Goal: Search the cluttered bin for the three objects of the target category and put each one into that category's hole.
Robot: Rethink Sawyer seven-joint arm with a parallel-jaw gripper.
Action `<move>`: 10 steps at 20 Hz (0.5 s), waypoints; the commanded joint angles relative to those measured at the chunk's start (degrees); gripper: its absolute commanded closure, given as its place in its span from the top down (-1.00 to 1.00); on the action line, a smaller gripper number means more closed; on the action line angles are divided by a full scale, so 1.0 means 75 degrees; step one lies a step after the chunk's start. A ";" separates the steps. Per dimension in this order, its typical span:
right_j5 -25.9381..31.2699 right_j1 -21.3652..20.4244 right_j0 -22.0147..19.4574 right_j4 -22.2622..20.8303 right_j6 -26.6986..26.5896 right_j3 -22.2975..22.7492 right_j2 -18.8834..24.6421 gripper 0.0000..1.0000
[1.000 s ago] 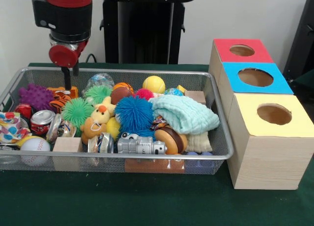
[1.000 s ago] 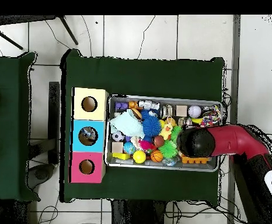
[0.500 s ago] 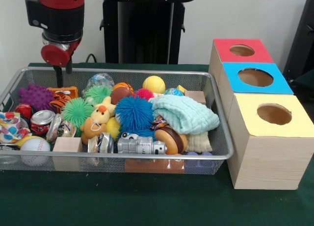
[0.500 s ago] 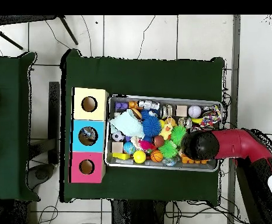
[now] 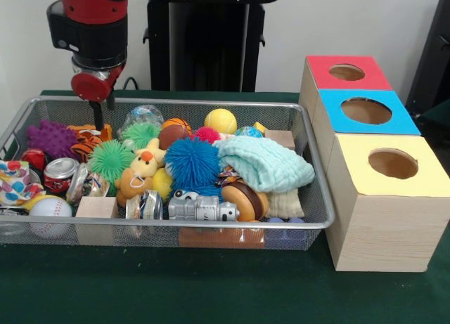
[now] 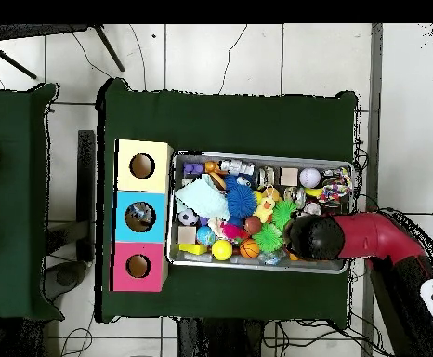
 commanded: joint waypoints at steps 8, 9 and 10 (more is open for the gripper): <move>-0.0991 0.0140 0.0182 0.0092 0.1705 0.0955 -0.0581 1.00; -0.1031 0.0085 0.0204 0.0081 0.1758 0.1048 -0.0654 1.00; -0.1058 0.0079 0.0233 0.0090 0.1746 0.1068 -0.0700 1.00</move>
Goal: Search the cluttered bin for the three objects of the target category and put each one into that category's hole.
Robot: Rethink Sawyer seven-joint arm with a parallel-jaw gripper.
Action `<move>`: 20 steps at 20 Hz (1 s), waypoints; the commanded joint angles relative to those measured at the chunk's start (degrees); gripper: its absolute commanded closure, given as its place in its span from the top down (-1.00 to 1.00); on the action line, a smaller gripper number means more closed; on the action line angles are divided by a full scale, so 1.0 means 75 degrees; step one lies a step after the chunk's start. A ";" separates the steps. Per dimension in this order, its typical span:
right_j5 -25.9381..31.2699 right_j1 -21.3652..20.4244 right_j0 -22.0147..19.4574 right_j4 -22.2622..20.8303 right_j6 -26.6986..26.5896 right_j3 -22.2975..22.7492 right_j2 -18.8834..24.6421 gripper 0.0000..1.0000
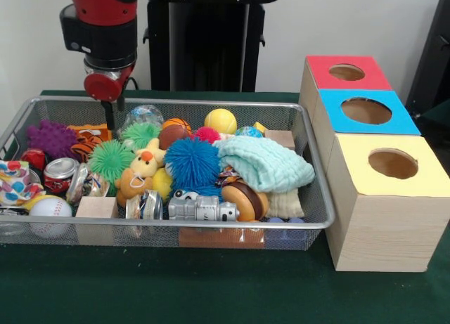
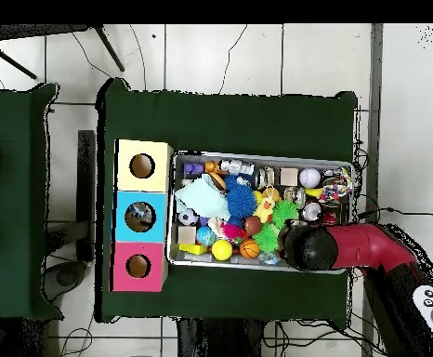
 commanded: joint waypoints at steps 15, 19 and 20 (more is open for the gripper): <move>-0.1634 0.0557 0.0732 -0.0061 0.2257 0.0842 -0.1336 1.00; -0.1823 0.0604 0.0796 0.0048 0.2145 0.0851 -0.1434 1.00; -0.1879 0.0616 0.0814 0.0062 0.2126 0.0853 -0.1461 1.00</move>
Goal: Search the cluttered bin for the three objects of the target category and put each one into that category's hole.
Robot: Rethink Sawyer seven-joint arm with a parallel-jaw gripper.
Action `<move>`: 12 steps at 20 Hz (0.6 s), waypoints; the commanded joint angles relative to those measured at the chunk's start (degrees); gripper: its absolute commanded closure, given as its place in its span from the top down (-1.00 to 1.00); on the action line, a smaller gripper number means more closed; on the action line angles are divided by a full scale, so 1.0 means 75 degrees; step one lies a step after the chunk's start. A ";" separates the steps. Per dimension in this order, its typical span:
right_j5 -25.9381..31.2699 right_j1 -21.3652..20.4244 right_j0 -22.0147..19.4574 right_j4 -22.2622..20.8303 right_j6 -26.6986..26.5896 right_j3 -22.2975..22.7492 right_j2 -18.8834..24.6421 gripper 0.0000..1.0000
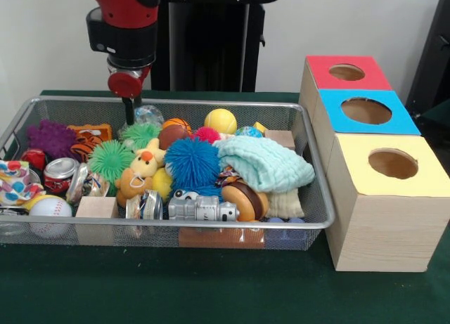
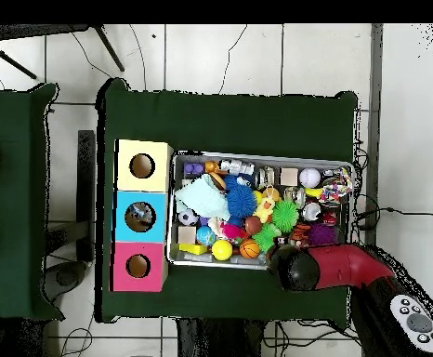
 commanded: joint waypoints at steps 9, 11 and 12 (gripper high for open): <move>-0.0877 0.0591 0.0223 0.0089 0.1941 0.0194 -0.0612 1.00; -0.1016 0.0713 0.0258 0.0091 0.1963 0.0125 -0.0664 1.00; -0.1059 0.0756 0.0280 0.0094 0.1960 0.0095 -0.0692 1.00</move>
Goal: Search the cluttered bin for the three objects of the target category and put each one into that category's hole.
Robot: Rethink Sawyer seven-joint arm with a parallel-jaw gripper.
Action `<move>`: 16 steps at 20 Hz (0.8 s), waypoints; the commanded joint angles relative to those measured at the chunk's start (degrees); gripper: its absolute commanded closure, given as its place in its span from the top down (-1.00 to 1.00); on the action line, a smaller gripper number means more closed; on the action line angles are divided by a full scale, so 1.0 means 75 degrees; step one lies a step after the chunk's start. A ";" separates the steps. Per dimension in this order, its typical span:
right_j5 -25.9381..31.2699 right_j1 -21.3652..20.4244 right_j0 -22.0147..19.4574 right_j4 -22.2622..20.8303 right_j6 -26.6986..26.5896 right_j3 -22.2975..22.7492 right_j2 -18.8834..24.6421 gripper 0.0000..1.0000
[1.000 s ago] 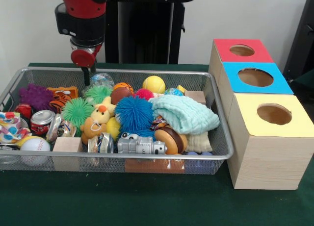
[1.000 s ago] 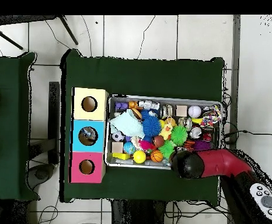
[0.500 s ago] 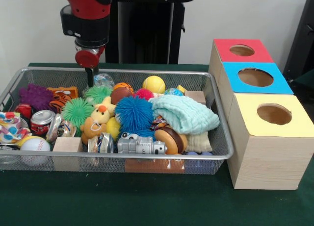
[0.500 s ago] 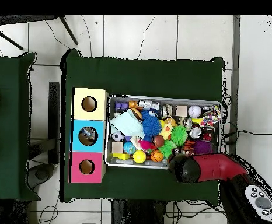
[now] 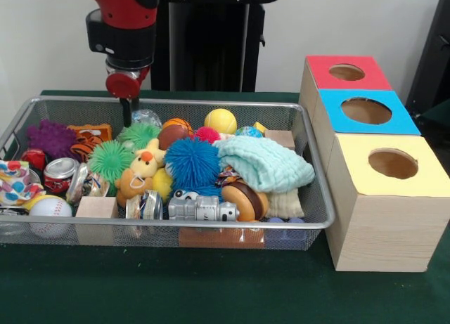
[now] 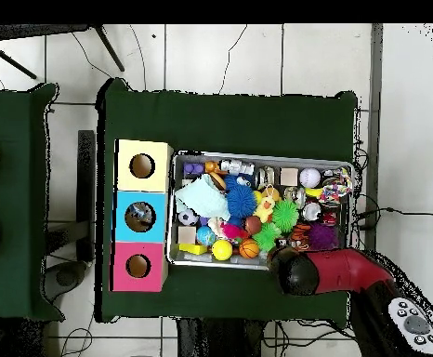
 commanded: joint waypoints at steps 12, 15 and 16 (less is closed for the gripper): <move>-0.0918 0.1001 0.0243 0.0354 0.1886 -0.0124 -0.0269 1.00; -0.1002 0.1046 0.0245 0.0365 0.1833 -0.0136 -0.0291 1.00; -0.1042 0.1078 0.0248 0.0365 0.1825 -0.0148 -0.0291 1.00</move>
